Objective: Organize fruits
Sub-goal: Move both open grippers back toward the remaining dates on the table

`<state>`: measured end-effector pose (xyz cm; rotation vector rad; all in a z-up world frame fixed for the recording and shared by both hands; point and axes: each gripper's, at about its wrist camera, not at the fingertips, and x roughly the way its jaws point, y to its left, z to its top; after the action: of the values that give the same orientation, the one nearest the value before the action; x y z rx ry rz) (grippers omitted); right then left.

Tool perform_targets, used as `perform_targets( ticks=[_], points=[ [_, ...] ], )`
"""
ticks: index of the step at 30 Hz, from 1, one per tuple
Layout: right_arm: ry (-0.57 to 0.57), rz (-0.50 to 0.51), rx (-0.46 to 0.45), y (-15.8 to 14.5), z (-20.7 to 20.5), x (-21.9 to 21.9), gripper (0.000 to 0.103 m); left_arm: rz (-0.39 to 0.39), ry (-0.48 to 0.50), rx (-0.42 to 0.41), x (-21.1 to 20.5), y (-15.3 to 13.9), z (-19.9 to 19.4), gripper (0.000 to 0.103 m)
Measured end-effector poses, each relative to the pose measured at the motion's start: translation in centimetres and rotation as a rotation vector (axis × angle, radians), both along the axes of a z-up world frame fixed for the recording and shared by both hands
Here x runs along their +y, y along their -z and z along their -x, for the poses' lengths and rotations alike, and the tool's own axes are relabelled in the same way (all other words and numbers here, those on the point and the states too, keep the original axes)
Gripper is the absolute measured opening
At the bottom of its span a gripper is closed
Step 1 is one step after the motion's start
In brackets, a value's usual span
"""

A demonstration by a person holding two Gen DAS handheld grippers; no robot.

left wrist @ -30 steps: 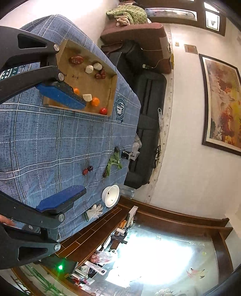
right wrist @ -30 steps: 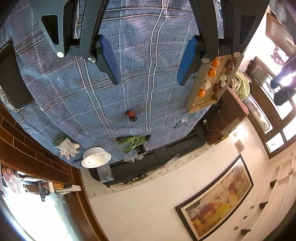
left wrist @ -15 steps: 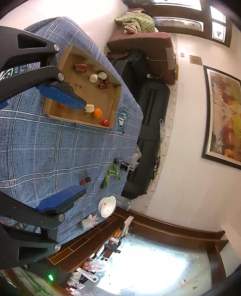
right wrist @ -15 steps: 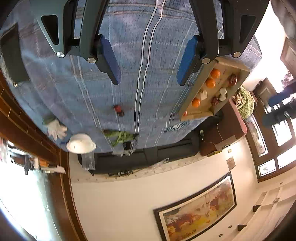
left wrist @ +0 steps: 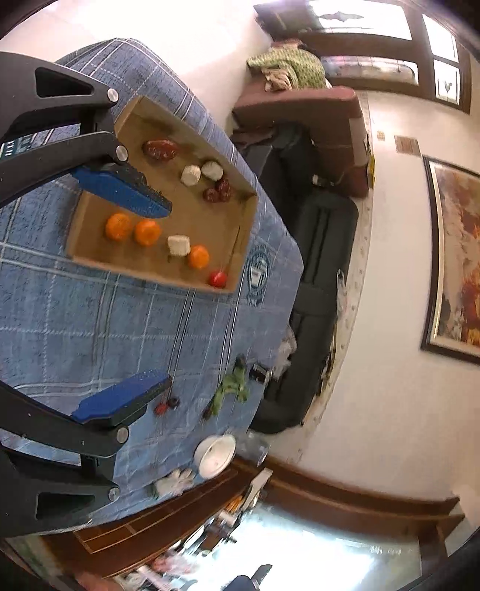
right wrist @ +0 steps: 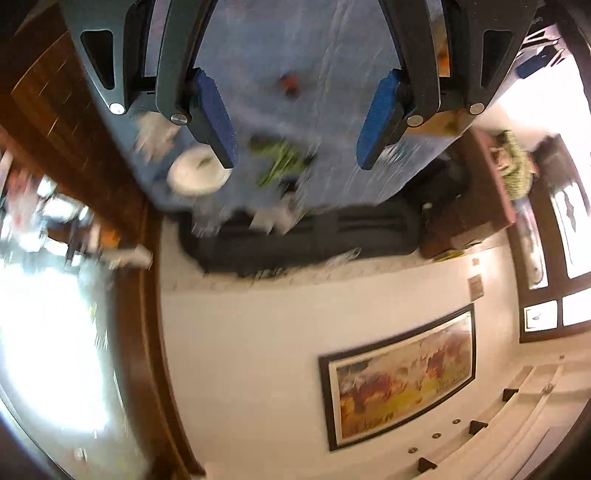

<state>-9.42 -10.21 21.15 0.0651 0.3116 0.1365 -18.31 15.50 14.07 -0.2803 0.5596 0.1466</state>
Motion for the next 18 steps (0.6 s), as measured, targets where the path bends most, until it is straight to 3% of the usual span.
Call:
perform_targets(
  ticks=[3,5,9,13,18],
  points=[
    [0.028,0.020,-0.003,-1.2,-1.2,-1.2,0.074,0.017,-0.005,0.018,0.0,0.3,-1.6,0.084],
    [0.018,-0.017,0.023,-0.2,-1.9,-2.0,0.078,0.011,0.011,0.028,-0.5,0.6,-2.7,0.084],
    [-0.015,-0.091,0.111,5.8,-4.4,-3.1,0.079,0.013,0.057,0.075,-1.5,1.7,-4.9,0.084],
    [-0.001,-0.135,0.301,13.2,-8.1,-4.4,0.078,0.010,0.081,0.133,-1.9,3.5,-7.1,0.084],
    [0.014,-0.192,0.436,17.9,-12.2,-6.3,0.058,0.038,0.114,0.218,-2.4,6.4,-10.1,0.084]
  ],
)
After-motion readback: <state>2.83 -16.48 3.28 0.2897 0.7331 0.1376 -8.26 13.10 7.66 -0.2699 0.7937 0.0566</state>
